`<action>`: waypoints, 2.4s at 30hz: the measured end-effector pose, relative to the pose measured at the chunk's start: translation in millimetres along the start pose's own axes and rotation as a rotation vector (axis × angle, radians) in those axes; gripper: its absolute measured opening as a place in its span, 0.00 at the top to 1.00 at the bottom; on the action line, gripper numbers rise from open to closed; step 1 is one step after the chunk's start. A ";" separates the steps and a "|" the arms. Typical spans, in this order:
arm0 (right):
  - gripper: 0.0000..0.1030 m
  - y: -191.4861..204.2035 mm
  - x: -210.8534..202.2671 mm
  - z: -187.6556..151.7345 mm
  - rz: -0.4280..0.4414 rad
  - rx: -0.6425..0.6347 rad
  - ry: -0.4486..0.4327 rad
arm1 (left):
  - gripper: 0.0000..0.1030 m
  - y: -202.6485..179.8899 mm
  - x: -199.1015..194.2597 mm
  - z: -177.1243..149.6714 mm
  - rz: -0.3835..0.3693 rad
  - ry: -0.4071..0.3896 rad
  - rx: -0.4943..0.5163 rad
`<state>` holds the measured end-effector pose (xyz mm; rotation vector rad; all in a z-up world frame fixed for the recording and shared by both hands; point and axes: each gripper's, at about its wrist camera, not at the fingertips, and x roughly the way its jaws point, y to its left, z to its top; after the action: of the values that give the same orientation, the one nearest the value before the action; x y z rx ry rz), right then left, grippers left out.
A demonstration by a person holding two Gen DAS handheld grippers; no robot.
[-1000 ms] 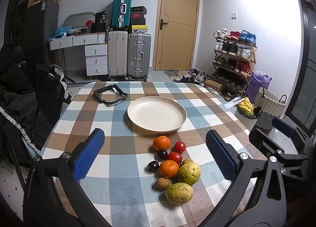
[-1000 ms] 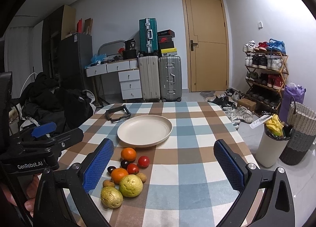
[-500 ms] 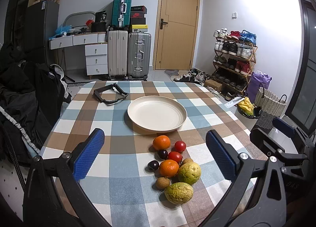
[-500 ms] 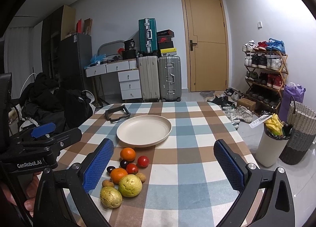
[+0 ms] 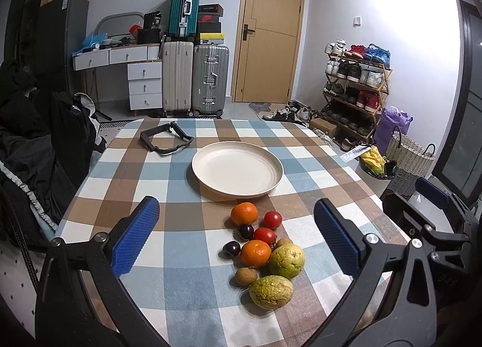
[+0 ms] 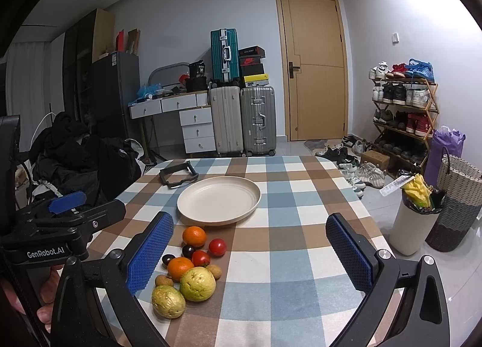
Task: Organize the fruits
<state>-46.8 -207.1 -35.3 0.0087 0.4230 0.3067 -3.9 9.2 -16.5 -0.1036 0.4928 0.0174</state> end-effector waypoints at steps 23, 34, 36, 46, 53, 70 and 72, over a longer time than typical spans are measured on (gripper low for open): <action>0.00 -2.0 -0.8 -0.8 -0.009 0.002 0.000 | 0.00 -2.1 10.0 -9.1 -0.007 0.036 -0.001; 0.00 -12.7 4.9 -7.8 -0.026 0.022 0.018 | 0.01 -7.4 34.8 -29.9 -0.046 0.138 0.012; 0.00 -14.2 5.9 -9.5 -0.029 0.023 0.022 | 0.01 -9.9 41.6 -37.6 -0.053 0.165 0.020; 0.00 -17.8 13.8 -16.4 -0.033 0.029 0.044 | 0.01 -12.9 76.4 -70.9 -0.086 0.292 0.020; 0.00 -20.5 18.9 -21.2 -0.030 0.038 0.061 | 0.05 -14.2 92.8 -86.0 -0.112 0.341 0.003; 0.00 -22.0 28.7 -27.9 -0.034 0.049 0.089 | 0.54 -7.5 93.3 -95.6 -0.297 0.407 -0.111; 0.00 -21.2 30.5 -28.5 -0.032 0.049 0.091 | 0.55 -7.1 92.0 -95.3 -0.303 0.405 -0.113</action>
<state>-25.8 -219.9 -75.1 0.0361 0.5209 0.2657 32.5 -8.5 -142.8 -0.2949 0.8763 -0.2772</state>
